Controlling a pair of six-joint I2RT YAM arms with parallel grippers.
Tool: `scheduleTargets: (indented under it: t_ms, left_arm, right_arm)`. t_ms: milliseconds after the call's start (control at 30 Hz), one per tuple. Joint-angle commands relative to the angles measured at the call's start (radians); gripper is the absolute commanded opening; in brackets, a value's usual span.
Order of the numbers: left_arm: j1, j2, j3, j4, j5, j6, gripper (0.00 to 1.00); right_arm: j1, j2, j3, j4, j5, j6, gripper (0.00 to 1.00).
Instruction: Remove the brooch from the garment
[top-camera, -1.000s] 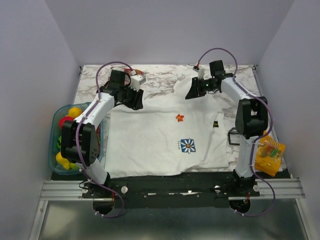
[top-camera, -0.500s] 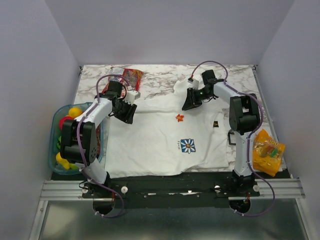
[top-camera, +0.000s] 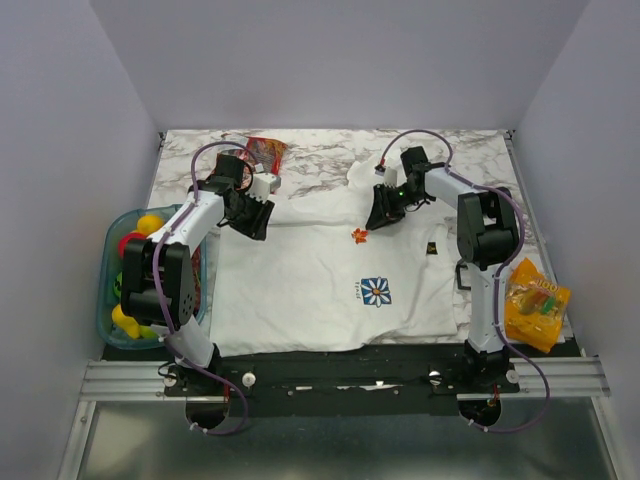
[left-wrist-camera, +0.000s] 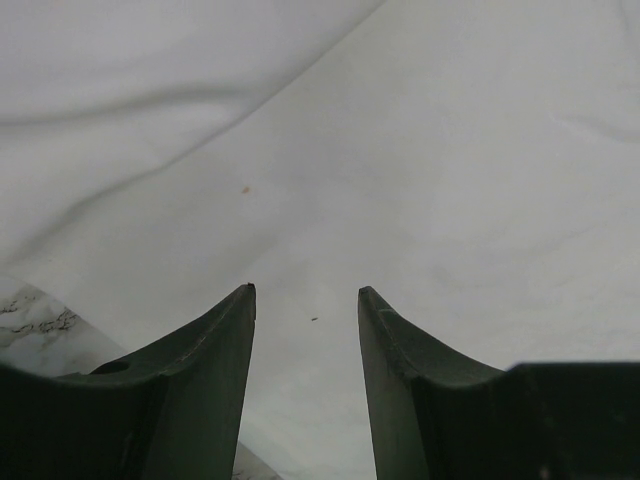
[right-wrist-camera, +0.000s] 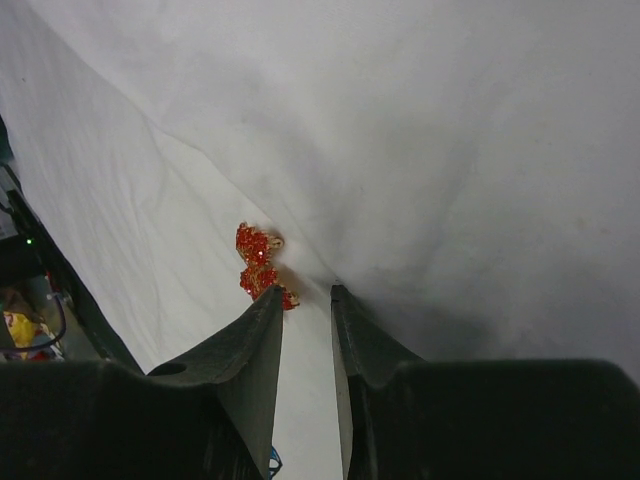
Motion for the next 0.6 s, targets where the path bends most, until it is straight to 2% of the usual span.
scheduleTargets:
  t_ms: [0,233,500,567]
  left_arm:
    - [0.006,-0.002,0.016,-0.003,-0.005,-0.012,0.54]
    - [0.006,-0.002,0.017,0.002,0.008,-0.026,0.54]
    - [0.007,0.008,0.043,0.013,0.016,-0.037,0.54]
    - [0.006,0.007,0.043,0.013,0.021,-0.035,0.54]
  right_arm:
    - [0.004,0.012,-0.011,-0.038,0.012,-0.023,0.34]
    - [0.026,0.033,0.012,-0.104,-0.048,-0.094,0.33]
    - [0.035,0.038,0.004,-0.11,-0.061,-0.094,0.32]
    - [0.038,0.041,0.01,-0.11,-0.064,-0.095,0.29]
